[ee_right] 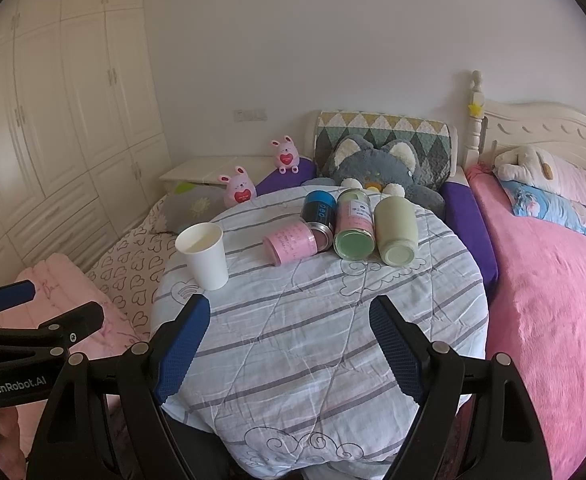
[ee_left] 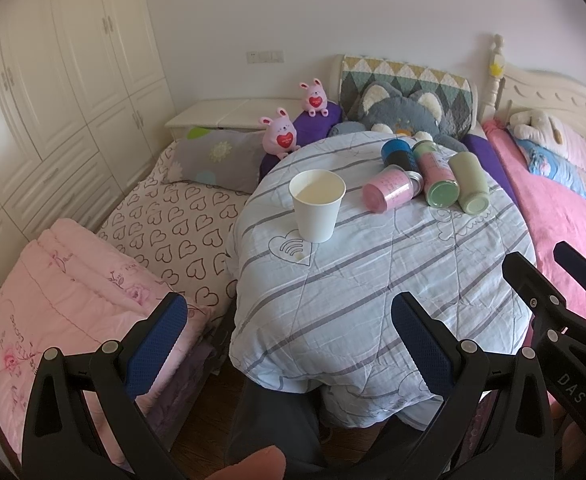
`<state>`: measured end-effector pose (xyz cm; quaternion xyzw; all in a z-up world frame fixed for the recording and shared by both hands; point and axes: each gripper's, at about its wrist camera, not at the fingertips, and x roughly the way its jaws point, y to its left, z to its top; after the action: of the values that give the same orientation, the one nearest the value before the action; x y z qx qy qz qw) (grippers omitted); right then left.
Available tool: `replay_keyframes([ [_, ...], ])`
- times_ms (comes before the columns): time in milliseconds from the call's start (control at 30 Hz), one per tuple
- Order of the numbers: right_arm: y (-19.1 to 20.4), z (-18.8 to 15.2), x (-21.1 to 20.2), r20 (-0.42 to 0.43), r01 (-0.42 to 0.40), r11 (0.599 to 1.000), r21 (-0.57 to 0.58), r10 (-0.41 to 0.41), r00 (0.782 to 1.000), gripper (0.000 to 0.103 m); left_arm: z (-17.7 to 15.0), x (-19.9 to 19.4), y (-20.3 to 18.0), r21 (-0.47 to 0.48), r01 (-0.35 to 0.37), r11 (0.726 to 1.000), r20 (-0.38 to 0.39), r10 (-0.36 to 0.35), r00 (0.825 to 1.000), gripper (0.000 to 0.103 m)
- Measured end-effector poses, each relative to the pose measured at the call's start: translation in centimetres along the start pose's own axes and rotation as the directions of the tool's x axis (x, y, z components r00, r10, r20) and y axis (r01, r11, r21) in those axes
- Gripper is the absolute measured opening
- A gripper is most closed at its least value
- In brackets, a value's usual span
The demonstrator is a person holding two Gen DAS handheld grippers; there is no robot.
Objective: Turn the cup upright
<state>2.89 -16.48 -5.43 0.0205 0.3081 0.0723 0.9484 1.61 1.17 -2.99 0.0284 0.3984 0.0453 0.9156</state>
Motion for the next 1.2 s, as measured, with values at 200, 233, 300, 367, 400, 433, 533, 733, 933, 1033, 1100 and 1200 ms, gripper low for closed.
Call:
replay_keyframes([
  [200,0.02,0.08,0.08,0.000,0.000,1.000,0.000,0.000,1.000,0.083,0.05,0.03,0.00,0.000,-0.002,1.000,0.000,0.002,1.000,0.103],
  [233,0.02,0.09,0.09,0.000,-0.001,1.000,0.000,0.001,1.000,0.083,0.07,0.01,0.00,-0.001,-0.001,1.000,0.000,0.001,1.000,0.103],
  [300,0.03,0.10,0.09,0.000,0.000,1.000,0.000,0.000,1.000,0.083,0.09,0.06,-0.02,-0.001,-0.002,1.000,0.001,0.002,1.000,0.103],
  [367,0.02,0.10,0.10,-0.001,-0.001,1.000,0.000,0.001,1.000,0.083,0.11,0.03,-0.01,0.000,-0.002,1.000,0.000,0.002,1.000,0.103],
  [400,0.02,0.10,0.09,0.000,-0.002,1.000,0.000,0.002,1.000,0.083,0.12,0.03,-0.02,0.000,-0.002,1.000,0.000,0.002,1.000,0.103],
  [433,0.04,0.13,0.10,0.000,0.000,1.000,0.000,0.000,1.000,0.083,0.14,0.00,-0.02,0.001,-0.001,1.000,-0.001,0.001,1.000,0.103],
  [533,0.05,0.13,0.11,-0.001,0.000,1.000,0.000,0.000,1.000,0.083,0.17,0.00,-0.07,0.000,-0.001,1.000,-0.001,0.001,1.000,0.103],
  [733,0.02,0.12,0.12,-0.002,-0.001,1.000,0.001,0.001,1.000,0.083,0.16,0.22,-0.08,0.002,0.000,1.000,-0.004,0.000,1.000,0.103],
  [933,-0.05,0.21,0.20,-0.003,-0.001,1.000,0.001,0.001,1.000,0.083,0.10,0.61,0.08,0.005,-0.002,1.000,-0.008,0.002,1.000,0.103],
  [1033,-0.07,0.21,0.18,-0.003,-0.002,1.000,0.001,0.002,1.000,0.083,0.14,0.62,0.05,0.004,0.003,1.000,-0.010,-0.003,1.000,0.103],
  [1100,-0.13,0.24,0.33,-0.005,-0.003,1.000,0.002,0.003,1.000,0.083,0.05,0.69,0.22,-0.003,0.011,1.000,-0.009,-0.011,1.000,0.103],
  [1200,-0.21,0.24,0.54,-0.007,-0.003,1.000,0.003,0.003,1.000,0.083,0.04,0.69,0.36,-0.010,0.002,1.000,0.002,-0.002,1.000,0.103],
])
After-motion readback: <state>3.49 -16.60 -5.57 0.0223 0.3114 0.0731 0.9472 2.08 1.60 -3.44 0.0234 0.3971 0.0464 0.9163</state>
